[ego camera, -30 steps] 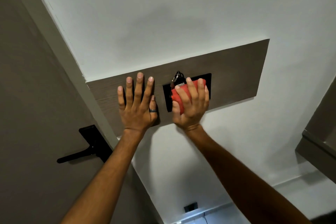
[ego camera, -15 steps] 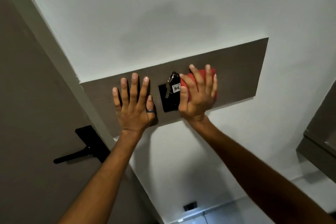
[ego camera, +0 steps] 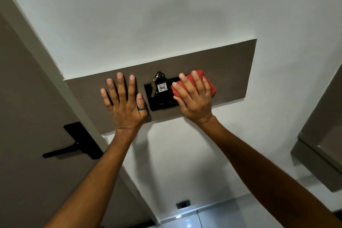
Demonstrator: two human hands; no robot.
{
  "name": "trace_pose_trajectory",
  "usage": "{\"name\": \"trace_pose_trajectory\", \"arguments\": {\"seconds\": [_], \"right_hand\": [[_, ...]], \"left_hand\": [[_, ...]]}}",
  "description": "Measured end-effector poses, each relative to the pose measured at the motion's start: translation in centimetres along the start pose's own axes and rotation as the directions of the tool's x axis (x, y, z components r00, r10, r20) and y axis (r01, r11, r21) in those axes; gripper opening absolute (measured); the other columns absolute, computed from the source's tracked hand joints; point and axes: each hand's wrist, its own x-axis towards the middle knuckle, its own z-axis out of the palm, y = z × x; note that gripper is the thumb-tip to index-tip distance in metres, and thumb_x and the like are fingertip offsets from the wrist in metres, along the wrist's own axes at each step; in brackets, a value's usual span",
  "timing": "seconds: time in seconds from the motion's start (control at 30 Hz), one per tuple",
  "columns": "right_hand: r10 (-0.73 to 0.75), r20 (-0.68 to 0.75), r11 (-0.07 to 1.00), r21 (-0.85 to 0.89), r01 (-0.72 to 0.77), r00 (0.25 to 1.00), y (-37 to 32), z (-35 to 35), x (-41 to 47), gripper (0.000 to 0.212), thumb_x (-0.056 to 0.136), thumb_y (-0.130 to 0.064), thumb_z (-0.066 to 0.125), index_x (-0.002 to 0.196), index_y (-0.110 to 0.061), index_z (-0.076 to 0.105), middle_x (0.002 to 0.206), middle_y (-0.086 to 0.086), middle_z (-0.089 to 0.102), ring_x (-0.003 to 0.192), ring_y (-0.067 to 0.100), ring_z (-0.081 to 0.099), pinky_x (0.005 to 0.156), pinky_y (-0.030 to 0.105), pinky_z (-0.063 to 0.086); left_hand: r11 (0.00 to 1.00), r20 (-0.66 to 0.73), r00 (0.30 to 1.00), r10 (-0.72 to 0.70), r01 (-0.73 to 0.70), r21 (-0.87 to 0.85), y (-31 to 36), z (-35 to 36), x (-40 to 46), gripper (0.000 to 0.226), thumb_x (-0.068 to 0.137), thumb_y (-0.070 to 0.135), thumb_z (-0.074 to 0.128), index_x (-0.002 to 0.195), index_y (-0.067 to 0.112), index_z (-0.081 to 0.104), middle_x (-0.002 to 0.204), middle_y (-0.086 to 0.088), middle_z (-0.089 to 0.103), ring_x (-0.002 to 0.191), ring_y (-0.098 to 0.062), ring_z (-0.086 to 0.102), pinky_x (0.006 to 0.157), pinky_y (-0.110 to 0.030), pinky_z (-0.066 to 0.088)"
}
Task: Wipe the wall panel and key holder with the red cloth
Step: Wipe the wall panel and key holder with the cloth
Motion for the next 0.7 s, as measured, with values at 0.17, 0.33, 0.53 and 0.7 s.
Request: {"name": "trace_pose_trajectory", "arguments": {"seconds": [0.17,0.33,0.53,0.7], "right_hand": [[-0.044,0.192,0.998,0.045,0.036,0.980,2.7,-4.1,-4.1,0.046,0.103,-0.027,0.069,0.147,-0.020,0.059,0.155,0.005,0.057,0.146,0.033,0.052,0.110,0.046,0.051],[0.629,0.619,0.260,0.401,-0.878,0.469,4.3,-10.6,-7.8,0.046,0.107,-0.034,0.060,0.152,-0.025,0.052,0.154,-0.014,0.053,0.140,0.000,0.052,0.116,0.020,0.045],[0.308,0.858,-0.917,0.152,-0.369,-0.411,12.4,-16.0,-12.0,0.050,0.109,-0.053,0.040,0.105,-0.014,0.072,0.101,0.012,0.074,0.092,0.029,0.075,0.092,0.046,0.057],[0.265,0.764,-0.960,0.151,-0.235,-0.588,21.2,-21.6,-18.5,0.049,0.107,-0.046,0.036,0.109,-0.012,0.071,0.119,0.017,0.073,0.121,0.037,0.064,0.115,0.054,0.045]], "left_hand": [[0.990,0.217,0.971,-0.100,0.119,-0.077,2.2,-2.4,-3.4,0.056,0.108,0.029,0.034,0.161,0.014,0.023,0.167,-0.016,0.021,0.158,-0.027,0.002,0.129,-0.049,0.010],[0.887,0.415,0.849,-0.328,0.428,-0.175,7.8,-5.1,-10.2,0.057,0.106,0.029,0.036,0.158,0.007,0.028,0.168,-0.010,0.021,0.157,-0.025,0.017,0.127,-0.051,0.020],[0.899,0.677,0.730,-0.088,0.351,-0.262,21.2,-4.9,-16.1,0.057,0.105,0.033,0.041,0.156,0.010,0.033,0.168,-0.011,0.022,0.157,-0.029,0.014,0.126,-0.051,0.020],[0.874,0.772,0.612,0.172,0.266,-0.406,31.5,-1.8,-16.9,0.057,0.106,0.034,0.043,0.158,0.013,0.034,0.168,-0.011,0.022,0.158,-0.028,0.009,0.127,-0.051,0.018]]}}
